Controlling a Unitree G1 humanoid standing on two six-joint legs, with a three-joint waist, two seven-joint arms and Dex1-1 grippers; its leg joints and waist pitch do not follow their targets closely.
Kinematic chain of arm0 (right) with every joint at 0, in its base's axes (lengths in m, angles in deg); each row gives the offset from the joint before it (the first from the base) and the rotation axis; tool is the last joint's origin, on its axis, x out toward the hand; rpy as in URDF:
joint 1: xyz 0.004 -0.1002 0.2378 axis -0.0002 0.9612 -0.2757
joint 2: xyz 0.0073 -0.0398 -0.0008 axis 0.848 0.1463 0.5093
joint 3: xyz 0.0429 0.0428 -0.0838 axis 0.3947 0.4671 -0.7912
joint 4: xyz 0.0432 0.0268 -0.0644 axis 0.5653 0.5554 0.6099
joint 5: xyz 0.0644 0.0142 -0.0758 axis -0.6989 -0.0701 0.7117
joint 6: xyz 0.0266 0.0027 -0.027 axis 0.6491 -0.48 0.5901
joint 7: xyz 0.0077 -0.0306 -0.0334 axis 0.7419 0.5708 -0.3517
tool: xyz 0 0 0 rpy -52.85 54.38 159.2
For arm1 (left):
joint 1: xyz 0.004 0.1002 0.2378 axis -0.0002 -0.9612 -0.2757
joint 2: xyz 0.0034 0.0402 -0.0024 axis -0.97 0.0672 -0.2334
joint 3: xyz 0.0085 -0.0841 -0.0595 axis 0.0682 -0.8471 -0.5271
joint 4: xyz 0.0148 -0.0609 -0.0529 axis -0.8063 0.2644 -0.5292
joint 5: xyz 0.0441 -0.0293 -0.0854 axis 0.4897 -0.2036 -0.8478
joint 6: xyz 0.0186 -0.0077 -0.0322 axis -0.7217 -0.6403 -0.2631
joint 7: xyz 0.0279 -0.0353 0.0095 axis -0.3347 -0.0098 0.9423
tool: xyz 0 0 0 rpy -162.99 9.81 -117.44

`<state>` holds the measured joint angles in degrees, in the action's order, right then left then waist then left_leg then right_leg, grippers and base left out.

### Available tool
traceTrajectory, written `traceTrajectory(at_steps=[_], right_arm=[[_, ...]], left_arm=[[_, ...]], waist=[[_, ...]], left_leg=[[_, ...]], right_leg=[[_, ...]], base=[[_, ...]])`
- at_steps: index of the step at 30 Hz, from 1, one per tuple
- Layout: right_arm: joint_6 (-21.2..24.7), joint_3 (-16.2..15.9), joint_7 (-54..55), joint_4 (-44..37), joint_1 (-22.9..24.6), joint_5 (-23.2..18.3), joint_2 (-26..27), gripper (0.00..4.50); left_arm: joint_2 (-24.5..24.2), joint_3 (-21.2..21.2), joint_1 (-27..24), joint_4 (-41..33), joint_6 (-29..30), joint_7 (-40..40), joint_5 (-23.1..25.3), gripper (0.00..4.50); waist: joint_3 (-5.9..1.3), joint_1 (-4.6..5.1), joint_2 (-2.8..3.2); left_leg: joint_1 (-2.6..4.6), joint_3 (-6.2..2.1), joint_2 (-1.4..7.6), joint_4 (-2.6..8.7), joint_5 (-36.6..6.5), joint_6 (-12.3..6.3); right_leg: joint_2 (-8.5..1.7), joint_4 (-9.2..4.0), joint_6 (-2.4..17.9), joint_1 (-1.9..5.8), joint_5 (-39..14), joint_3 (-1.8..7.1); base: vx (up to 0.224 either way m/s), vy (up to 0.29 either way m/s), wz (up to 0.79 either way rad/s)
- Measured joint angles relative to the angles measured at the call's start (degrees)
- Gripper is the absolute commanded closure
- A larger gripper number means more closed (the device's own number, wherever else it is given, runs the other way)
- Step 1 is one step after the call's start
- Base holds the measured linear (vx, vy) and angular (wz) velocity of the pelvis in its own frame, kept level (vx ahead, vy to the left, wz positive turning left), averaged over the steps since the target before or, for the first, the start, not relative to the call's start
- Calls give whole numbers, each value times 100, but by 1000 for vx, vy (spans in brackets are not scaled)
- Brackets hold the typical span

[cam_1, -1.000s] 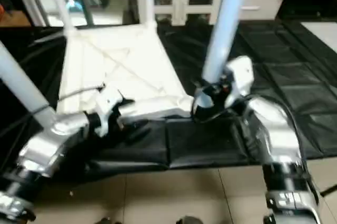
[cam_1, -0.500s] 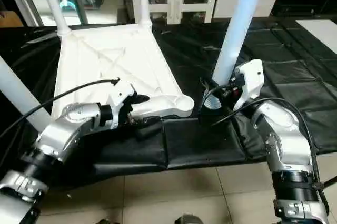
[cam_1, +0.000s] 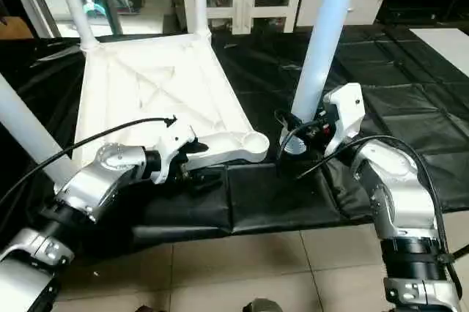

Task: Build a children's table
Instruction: Insert table leg to table base

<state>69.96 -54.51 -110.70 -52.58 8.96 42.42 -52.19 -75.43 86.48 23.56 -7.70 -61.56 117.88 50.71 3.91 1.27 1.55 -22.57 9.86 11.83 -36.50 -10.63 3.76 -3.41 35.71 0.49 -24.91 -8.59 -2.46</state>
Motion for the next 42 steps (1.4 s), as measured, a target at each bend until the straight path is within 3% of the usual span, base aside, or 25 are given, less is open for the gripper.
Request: traceTrajectory(at_steps=[26,29,33,34,36,38,41,42], right_arm=[[0,-31,-83,0,-14,-3,-7,259],[0,-31,-83,0,-14,-3,-7,259],[0,-31,-83,0,-14,-3,-7,259],[0,-31,-87,0,-14,-3,-7,259],[-25,-136,-178,128,-114,22,-12,259],[-43,-208,-267,287,-173,85,-95,259],[-50,-215,-306,347,-184,174,-117,259],[-51,-220,-309,347,-190,182,-115,259]], left_arm=[[-106,-69,41,2,19,81,-3,278],[-106,-69,41,2,19,81,-3,317],[-106,-69,41,2,19,81,-3,325],[-106,-69,41,2,19,98,-3,353],[-354,51,-74,-259,137,367,101,353],[-654,125,-179,-587,294,675,178,311],[-596,81,-328,-593,439,742,141,319],[-532,17,-329,-594,502,736,76,299]], waist=[[0,-13,0],[0,-17,0],[0,-13,0],[0,-13,0],[9,7,-18],[7,14,-20],[9,-14,-18],[9,-36,-18]], left_leg=[[-3,0,3,10,0,0],[-2,0,3,10,0,0],[-2,0,3,12,0,0],[-2,0,3,12,-1,0],[5,-3,4,22,0,1],[17,-7,5,26,-1,2],[12,0,3,32,-1,2],[9,0,3,32,-1,2]], right_leg=[[2,-3,-2,-3,-2,-7],[2,-3,-2,-3,-3,-8],[2,-3,-5,-4,-4,-8],[2,-3,-6,-4,-5,-8],[2,-1,-11,-6,-8,-5],[8,-1,-13,-3,-11,-6],[6,-2,-16,-8,-15,-4],[4,-4,-15,-6,-16,-6]], base=[[0,0,0],[0,0,0],[0,0,0],[0,0,0],[0,0,0],[0,0,0],[0,0,0],[0,0,0]])
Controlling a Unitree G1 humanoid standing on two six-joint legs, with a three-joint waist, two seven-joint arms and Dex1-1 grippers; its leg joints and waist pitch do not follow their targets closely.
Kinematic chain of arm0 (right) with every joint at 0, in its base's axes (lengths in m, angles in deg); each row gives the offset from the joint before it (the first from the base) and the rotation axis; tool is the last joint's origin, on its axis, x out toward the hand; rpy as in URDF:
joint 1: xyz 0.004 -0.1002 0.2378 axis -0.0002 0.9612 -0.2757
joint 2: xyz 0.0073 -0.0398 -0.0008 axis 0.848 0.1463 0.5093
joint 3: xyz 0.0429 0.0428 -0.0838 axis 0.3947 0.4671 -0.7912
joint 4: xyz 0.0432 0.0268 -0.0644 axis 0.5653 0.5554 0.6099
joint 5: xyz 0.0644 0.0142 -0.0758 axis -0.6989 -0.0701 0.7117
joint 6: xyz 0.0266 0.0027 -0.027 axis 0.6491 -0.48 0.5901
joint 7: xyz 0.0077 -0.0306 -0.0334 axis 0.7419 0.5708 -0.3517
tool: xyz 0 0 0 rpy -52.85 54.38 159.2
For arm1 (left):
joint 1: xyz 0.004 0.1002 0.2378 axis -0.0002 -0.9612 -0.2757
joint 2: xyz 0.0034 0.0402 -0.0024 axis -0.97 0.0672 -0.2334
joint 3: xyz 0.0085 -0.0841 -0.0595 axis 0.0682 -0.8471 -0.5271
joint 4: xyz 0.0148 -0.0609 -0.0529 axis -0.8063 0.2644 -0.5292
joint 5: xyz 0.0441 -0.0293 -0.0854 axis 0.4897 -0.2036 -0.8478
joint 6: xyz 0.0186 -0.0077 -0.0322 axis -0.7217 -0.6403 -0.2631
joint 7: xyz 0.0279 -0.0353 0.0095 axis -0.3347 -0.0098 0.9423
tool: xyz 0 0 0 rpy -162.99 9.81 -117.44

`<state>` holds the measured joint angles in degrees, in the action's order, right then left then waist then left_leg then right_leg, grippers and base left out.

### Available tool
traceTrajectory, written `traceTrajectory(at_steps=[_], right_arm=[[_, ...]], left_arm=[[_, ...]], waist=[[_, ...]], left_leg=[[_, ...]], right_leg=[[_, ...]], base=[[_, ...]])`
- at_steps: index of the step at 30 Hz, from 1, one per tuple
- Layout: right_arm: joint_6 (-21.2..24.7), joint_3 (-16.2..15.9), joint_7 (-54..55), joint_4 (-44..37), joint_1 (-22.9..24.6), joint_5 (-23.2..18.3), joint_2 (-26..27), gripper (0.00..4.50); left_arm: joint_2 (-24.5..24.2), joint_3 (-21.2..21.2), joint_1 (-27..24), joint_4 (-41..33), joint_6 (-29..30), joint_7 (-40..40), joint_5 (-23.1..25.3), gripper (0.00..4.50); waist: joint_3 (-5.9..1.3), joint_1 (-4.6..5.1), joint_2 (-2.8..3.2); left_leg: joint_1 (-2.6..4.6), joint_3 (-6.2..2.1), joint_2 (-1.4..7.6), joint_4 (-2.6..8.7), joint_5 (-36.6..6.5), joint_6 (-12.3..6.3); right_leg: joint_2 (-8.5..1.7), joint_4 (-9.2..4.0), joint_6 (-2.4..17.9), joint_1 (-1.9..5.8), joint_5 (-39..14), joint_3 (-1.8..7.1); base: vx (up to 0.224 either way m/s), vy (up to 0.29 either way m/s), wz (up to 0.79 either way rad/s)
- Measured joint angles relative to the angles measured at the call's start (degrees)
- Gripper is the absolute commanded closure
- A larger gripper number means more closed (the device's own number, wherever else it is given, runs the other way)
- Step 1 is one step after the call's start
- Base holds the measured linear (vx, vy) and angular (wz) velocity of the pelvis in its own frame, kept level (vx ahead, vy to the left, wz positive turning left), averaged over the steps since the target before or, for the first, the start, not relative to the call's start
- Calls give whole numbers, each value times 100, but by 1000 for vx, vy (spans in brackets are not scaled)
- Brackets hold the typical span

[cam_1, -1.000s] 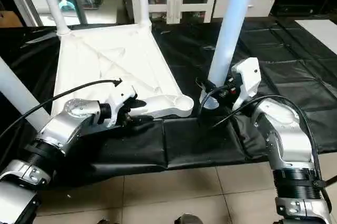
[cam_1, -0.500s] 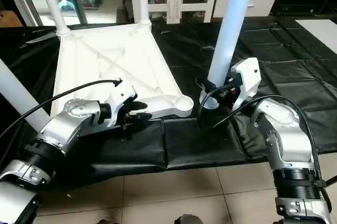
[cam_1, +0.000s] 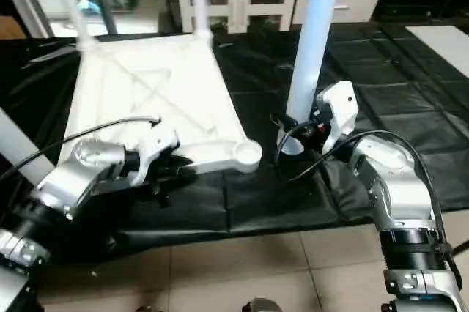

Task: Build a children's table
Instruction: Insert table leg to table base

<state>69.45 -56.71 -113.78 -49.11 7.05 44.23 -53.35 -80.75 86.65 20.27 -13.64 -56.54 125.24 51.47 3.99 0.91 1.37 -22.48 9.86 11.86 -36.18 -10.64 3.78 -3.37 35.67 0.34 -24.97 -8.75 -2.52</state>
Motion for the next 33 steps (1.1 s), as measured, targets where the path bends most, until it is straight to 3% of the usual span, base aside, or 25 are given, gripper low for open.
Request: traceTrajectory(at_steps=[1,3,11,15,16,24,33], right_arm=[[-10,-11,-5,0,-13,0,12,259],[-21,-19,-18,0,-13,0,17,259],[-97,-40,-52,113,-36,42,19,259],[-133,-45,-60,191,-88,52,18,259],[-138,-45,-59,226,-105,55,18,259],[-208,-47,-60,237,-181,64,20,259],[-235,-47,-60,239,-181,64,43,259]], left_arm=[[56,-60,-1,-1,72,-22,-80,266],[83,-67,-8,-46,142,-4,-167,279],[80,-62,-24,-185,192,50,-108,199],[-119,91,-24,-216,198,265,15,199],[-169,131,-29,-216,199,295,84,227],[-203,148,-31,-201,216,295,164,273],[-185,46,-32,-174,235,250,159,332]], waist=[[0,-22,0],[0,-45,0],[0,-38,0],[0,-26,1],[0,-24,1],[0,-36,1],[0,-151,2]], left_leg=[[-3,4,0,0,0,0],[-7,4,0,0,-1,-1],[-4,5,0,21,0,0],[0,3,0,24,0,0],[0,3,0,25,0,0],[0,4,0,30,0,0],[-6,6,0,31,0,0]], right_leg=[[-3,0,3,0,1,1],[-4,-4,17,0,8,2],[-2,-11,22,-4,7,-2],[-2,-10,20,-3,6,0],[-2,-10,21,-3,6,-1],[-2,-11,25,-3,3,-1],[-4,-20,26,0,2,-4]], base=[[0,0,0],[0,0,0],[0,0,0],[0,0,0],[0,0,0],[0,0,0],[0,0,0]])
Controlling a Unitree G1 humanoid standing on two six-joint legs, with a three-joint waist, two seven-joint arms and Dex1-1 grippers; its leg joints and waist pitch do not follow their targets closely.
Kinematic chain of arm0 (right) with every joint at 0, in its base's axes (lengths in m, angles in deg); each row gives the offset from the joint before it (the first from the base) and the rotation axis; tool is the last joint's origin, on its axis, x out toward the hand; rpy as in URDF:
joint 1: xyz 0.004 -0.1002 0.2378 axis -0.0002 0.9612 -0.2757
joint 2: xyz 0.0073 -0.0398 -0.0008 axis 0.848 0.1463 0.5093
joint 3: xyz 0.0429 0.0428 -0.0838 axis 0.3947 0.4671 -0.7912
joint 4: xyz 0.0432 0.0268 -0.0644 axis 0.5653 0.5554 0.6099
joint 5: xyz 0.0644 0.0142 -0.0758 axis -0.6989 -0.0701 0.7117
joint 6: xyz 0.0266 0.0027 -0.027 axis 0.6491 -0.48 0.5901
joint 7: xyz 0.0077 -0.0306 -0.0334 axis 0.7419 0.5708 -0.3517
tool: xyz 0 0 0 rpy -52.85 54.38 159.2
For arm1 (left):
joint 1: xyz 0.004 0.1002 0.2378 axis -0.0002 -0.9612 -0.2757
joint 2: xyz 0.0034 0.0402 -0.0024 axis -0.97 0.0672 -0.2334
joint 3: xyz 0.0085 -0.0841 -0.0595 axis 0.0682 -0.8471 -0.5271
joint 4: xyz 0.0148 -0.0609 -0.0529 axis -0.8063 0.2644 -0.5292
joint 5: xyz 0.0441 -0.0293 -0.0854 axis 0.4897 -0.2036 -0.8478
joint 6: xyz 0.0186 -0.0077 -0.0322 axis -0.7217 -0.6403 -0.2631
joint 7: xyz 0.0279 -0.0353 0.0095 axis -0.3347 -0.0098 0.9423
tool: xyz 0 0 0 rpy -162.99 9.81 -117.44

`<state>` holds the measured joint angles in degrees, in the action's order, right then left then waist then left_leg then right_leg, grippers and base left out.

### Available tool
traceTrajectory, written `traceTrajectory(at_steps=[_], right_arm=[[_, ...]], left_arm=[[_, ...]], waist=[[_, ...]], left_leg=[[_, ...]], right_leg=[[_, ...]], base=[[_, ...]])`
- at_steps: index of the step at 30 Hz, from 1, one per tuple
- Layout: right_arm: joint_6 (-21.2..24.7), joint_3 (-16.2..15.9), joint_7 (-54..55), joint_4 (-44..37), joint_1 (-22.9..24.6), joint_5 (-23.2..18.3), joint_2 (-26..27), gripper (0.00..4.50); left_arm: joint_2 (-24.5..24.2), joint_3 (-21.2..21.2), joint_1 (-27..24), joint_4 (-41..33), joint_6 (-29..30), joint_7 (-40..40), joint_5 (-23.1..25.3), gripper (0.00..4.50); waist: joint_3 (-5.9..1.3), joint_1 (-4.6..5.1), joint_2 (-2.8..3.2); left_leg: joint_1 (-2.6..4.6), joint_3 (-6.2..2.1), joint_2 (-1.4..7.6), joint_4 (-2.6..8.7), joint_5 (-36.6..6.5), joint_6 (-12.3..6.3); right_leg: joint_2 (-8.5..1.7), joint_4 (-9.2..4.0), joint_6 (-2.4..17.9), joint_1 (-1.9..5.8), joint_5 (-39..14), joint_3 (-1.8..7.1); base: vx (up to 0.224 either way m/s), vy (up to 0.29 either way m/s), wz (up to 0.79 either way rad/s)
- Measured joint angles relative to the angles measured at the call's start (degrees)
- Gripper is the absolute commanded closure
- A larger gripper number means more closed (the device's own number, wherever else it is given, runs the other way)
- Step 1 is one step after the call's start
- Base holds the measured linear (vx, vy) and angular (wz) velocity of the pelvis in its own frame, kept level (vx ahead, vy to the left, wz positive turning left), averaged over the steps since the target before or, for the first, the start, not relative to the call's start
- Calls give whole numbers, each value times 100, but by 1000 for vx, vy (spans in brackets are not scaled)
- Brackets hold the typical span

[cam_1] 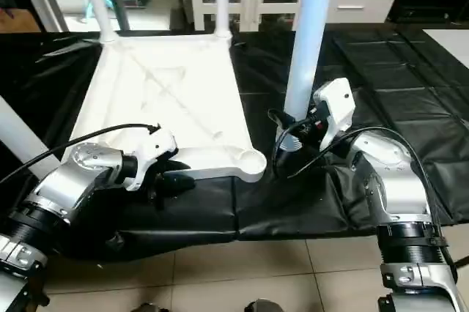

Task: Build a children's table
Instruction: Insert table leg to table base

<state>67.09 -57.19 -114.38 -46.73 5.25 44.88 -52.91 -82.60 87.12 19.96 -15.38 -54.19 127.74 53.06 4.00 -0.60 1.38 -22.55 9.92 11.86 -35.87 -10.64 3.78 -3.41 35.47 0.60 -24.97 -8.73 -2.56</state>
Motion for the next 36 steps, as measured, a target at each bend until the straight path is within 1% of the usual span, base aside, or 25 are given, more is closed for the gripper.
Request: traceTrajectory(at_steps=[2,6,8,9,11,13,17,19,30,36], right_arm=[[-3,0,0,8,0,0,1,259],[-8,-1,-1,25,0,1,2,259],[-11,-1,-3,25,0,1,2,259],[-12,-1,-4,25,0,1,2,259],[-16,-1,-9,26,0,1,2,259],[-21,-1,-28,26,1,2,1,259],[-27,-4,-61,25,1,6,2,259],[-34,-5,-64,26,1,9,2,259],[-81,-5,-83,25,1,31,1,259],[-99,-6,-88,25,1,38,0,259]], left_arm=[[-14,-28,-1,5,4,-1,0,344],[-15,-13,-5,4,-118,16,88,344],[0,22,-6,4,-209,16,107,344],[7,29,-6,4,-239,-2,117,323],[54,38,-9,4,-329,-64,178,323],[67,75,-12,4,-476,-80,229,289],[66,119,-26,-149,-949,-14,318,289],[71,119,-13,-206,-1042,56,313,289],[73,119,14,-82,-1315,156,358,289],[51,159,51,212,-1474,73,607,289]], waist=[[0,-23,0],[0,-89,0],[0,-106,0],[0,-111,0],[0,-121,0],[0,-116,0],[-1,-115,1],[-2,-103,4],[-3,-61,4],[-3,15,4]], left_leg=[[-3,0,0,0,0,0],[-5,1,0,2,0,0],[-5,3,0,4,0,-1],[-5,3,0,6,0,-1],[-5,3,1,7,0,-1],[-5,3,2,7,0,-1],[-2,3,2,8,0,-1],[4,4,2,8,0,-1],[22,5,1,7,1,1],[20,3,1,7,1,1]], right_leg=[[0,-3,0,0,0,-1],[0,-11,0,0,0,0],[0,-13,0,0,0,1],[0,-13,1,0,1,1],[0,-12,1,-1,1,0],[1,-12,1,-1,1,0],[1,-12,1,1,1,1],[1,-9,1,2,1,4],[1,14,3,4,3,11],[1,12,4,3,1,10]], base=[[0,0,0],[0,0,0],[0,0,0],[0,0,0],[0,0,0],[0,0,0],[0,0,0],[0,0,0],[0,0,0],[0,0,0]])
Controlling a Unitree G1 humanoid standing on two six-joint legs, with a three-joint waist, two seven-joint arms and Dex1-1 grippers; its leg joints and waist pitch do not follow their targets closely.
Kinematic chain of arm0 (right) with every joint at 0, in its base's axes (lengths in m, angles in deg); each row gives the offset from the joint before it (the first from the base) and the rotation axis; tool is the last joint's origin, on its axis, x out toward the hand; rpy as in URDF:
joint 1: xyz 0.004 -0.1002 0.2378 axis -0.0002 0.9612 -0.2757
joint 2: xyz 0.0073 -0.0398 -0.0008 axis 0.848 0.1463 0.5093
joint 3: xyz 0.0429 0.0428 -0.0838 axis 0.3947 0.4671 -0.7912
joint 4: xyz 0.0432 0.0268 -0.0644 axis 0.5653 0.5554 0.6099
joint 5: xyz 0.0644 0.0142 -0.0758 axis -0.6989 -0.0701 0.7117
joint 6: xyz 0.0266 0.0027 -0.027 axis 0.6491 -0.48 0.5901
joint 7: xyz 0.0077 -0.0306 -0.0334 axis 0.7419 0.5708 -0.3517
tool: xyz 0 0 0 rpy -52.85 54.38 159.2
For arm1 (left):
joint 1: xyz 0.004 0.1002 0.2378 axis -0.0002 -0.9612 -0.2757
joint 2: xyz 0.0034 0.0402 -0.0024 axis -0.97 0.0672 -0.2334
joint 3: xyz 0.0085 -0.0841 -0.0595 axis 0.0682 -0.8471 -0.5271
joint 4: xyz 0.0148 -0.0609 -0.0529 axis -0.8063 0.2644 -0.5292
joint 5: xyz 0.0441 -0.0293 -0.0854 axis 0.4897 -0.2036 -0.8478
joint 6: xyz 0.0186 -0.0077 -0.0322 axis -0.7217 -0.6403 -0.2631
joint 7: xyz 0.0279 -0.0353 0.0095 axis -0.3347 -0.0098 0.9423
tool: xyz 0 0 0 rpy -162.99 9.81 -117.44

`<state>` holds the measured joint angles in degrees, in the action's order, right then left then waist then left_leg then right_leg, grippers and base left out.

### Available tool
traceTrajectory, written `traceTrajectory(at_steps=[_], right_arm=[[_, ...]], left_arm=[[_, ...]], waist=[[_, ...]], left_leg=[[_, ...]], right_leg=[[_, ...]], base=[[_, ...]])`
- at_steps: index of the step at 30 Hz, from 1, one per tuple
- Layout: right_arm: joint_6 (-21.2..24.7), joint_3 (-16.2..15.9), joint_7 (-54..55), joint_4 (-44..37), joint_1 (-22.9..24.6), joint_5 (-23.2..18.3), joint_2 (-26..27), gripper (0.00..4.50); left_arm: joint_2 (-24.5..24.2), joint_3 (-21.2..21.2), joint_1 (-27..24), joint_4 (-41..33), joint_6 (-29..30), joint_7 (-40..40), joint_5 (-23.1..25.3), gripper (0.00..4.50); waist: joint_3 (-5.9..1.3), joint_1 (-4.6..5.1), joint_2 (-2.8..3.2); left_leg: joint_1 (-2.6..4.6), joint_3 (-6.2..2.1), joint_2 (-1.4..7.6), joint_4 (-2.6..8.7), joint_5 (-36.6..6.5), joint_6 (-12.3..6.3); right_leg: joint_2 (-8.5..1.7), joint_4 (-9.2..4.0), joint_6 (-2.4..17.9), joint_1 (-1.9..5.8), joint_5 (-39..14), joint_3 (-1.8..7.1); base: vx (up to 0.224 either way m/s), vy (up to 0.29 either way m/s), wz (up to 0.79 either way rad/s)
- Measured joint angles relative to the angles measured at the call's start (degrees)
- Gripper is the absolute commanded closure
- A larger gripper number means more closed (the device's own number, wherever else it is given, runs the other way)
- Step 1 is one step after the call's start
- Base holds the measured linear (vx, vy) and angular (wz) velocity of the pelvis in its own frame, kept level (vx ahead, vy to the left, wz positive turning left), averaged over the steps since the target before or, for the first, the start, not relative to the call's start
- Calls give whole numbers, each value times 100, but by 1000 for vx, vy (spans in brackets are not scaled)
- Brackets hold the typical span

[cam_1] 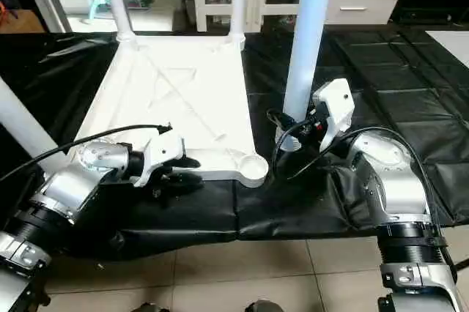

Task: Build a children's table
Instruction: Insert table leg to table base

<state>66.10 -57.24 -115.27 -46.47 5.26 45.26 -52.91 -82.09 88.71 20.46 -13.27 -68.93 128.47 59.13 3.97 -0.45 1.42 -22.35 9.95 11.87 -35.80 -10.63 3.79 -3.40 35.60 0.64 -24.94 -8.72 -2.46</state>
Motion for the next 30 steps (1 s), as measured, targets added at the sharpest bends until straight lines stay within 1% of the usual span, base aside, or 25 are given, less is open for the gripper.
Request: traceTrajectory(at_steps=[1,2,3,4,6,7,14,16,18,22,24,25,26,27,30], right_arm=[[0,0,-1,0,0,2,0,259],[0,0,-1,0,0,2,0,259],[0,0,-1,0,0,5,0,259],[0,0,-1,0,0,11,0,259],[0,0,-1,0,0,18,0,259],[-2,-1,-1,0,0,20,0,259],[-28,-1,-3,0,0,23,0,259],[-34,-5,-4,0,0,25,0,259],[-39,-11,-7,1,0,26,0,259],[-43,-16,-8,11,0,63,0,259],[-46,-17,-8,17,0,107,0,259],[-49,-22,-8,24,0,119,0,259],[-55,-26,-8,32,0,121,0,259],[-72,-33,-9,52,0,122,0,259],[-106,-49,-13,75,0,125,0,259]], left_arm=[[-1,0,1,14,-3,-4,5,289],[0,0,5,15,-5,-10,5,316],[1,0,16,24,-8,-17,5,316],[4,-2,39,36,-10,-23,4,330],[11,-3,93,41,-10,-21,3,330],[16,-8,123,41,-19,-14,2,354],[32,-5,132,100,-79,96,27,411],[13,-4,132,100,-120,132,56,437],[-38,24,135,82,-151,201,68,441],[-160,102,147,3,-158,372,112,446],[-178,109,147,-11,-180,374,142,446],[-178,107,147,-11,-192,369,156,419],[-176,107,147,-10,-195,364,159,419],[-174,107,147,-9,-195,344,164,402],[-183,121,145,53,-202,295,285,402]], waist=[[0,14,0],[0,23,0],[0,27,0],[0,28,0],[0,26,0],[-1,25,1],[-1,29,2],[-1,32,2],[-1,39,2],[-2,108,3],[-2,123,3],[-2,126,3],[-2,127,3],[-2,128,3],[-2,136,3]], left_leg=[[0,0,0,0,0,0],[0,-1,0,0,0,0],[0,-1,0,0,0,0],[0,-1,0,0,0,0],[0,0,1,0,0,0],[1,1,1,0,0,0],[1,0,1,0,0,0],[2,-1,0,0,0,0],[3,-2,1,0,0,0],[7,-1,1,7,-1,0],[9,-1,1,11,-1,0],[9,-1,1,11,-1,0],[9,0,1,11,-1,0],[10,0,1,11,-1,0],[11,0,1,10,0,0]], right_leg=[[0,0,1,-1,-1,0],[0,0,2,-1,-2,0],[0,0,2,-1,-2,0],[0,0,3,-1,-2,-1],[0,0,3,-1,-2,-2],[0,0,3,0,-2,-1],[0,2,3,0,-2,0],[0,2,3,0,-2,0],[0,1,3,0,-2,1],[3,1,9,-1,-8,1],[3,1,10,-1,-10,0],[3,1,11,-1,-10,0],[3,1,11,-1,-10,0],[3,2,11,0,-10,0],[3,6,11,0,-9,1]], base=[[0,0,0],[0,0,0],[0,0,0],[0,0,0],[0,0,0],[0,0,0],[0,0,0],[0,0,0],[0,0,0],[0,0,0],[0,0,0],[0,0,0],[0,0,0],[0,0,0],[0,0,0]])
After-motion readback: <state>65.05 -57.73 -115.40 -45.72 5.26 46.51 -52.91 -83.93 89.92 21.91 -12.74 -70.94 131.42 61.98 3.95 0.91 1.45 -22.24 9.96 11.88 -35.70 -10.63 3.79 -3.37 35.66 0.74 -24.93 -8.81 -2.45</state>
